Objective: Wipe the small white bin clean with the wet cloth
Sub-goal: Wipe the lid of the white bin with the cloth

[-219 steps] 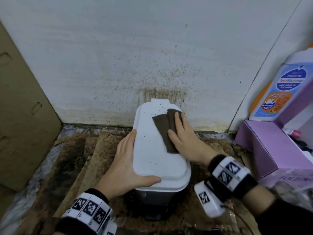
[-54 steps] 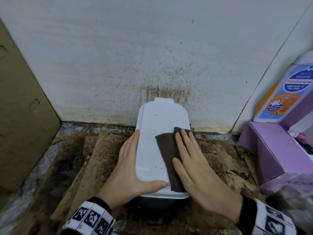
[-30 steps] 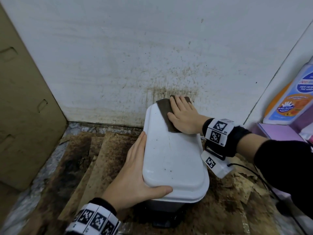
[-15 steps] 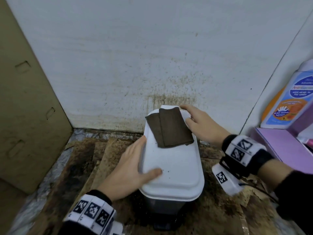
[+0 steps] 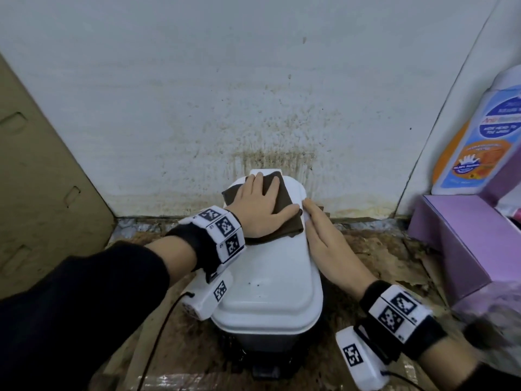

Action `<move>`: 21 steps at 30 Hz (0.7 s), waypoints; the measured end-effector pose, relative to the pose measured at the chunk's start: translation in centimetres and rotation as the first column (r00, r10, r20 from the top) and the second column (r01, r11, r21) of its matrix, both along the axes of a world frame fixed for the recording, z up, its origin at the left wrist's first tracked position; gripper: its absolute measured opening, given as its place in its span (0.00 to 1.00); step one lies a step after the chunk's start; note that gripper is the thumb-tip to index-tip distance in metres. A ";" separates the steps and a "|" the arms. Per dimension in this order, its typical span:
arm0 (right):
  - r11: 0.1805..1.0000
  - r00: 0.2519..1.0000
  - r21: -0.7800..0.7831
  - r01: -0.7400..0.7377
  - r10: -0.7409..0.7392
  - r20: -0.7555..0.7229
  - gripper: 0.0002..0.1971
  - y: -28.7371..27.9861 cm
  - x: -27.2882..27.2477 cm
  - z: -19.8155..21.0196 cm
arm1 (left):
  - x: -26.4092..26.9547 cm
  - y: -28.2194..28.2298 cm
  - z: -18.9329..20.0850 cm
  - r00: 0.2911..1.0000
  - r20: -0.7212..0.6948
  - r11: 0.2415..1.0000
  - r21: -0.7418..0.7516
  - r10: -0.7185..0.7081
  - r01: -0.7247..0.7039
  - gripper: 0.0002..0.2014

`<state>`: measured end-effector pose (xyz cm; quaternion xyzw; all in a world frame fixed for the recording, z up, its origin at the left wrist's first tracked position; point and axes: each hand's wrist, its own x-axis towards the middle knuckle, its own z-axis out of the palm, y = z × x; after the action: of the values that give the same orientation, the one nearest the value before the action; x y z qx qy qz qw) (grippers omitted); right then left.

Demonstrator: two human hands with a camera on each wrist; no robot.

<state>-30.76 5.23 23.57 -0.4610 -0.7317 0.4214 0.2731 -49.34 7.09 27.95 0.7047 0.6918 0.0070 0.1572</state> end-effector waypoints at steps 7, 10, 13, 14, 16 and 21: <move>1.000 1.000 -0.005 -0.011 0.011 -0.018 0.29 -0.1 0.1 -1.3 | -1.6 -0.3 -0.9 0.998 -0.013 0.998 0.007 -0.069 0.069 0.44; 0.999 0.999 0.003 -0.034 0.034 -0.015 0.29 0.2 0.2 -1.5 | -2.7 -0.2 -0.8 0.991 -0.038 0.992 -0.031 -0.127 0.126 0.44; 0.999 0.999 0.001 -0.039 0.039 -0.026 0.30 0.1 0.2 -1.6 | -3.8 -0.3 -0.4 0.983 -0.057 0.983 -0.065 -0.177 0.173 0.45; 0.999 0.999 -0.002 -0.036 0.036 -0.035 0.30 0.1 0.2 -1.6 | -4.0 -0.4 -0.4 0.981 -0.051 0.980 -0.076 -0.186 0.181 0.44; 1.000 0.998 -0.016 -0.027 0.026 -0.061 0.29 0.1 0.0 -1.6 | -4.3 -0.7 -0.7 0.981 -0.027 0.980 -0.068 -0.192 0.190 0.44; 0.999 0.994 -0.044 -0.011 0.006 -0.107 0.28 -0.2 0.0 -1.7 | -4.1 -1.9 -2.3 0.978 -0.014 0.975 0.079 -0.208 0.209 0.42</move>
<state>-30.77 5.06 21.84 -0.4406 -0.7084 0.4629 0.2996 -53.41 5.20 25.69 0.7791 0.6137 0.0162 0.1267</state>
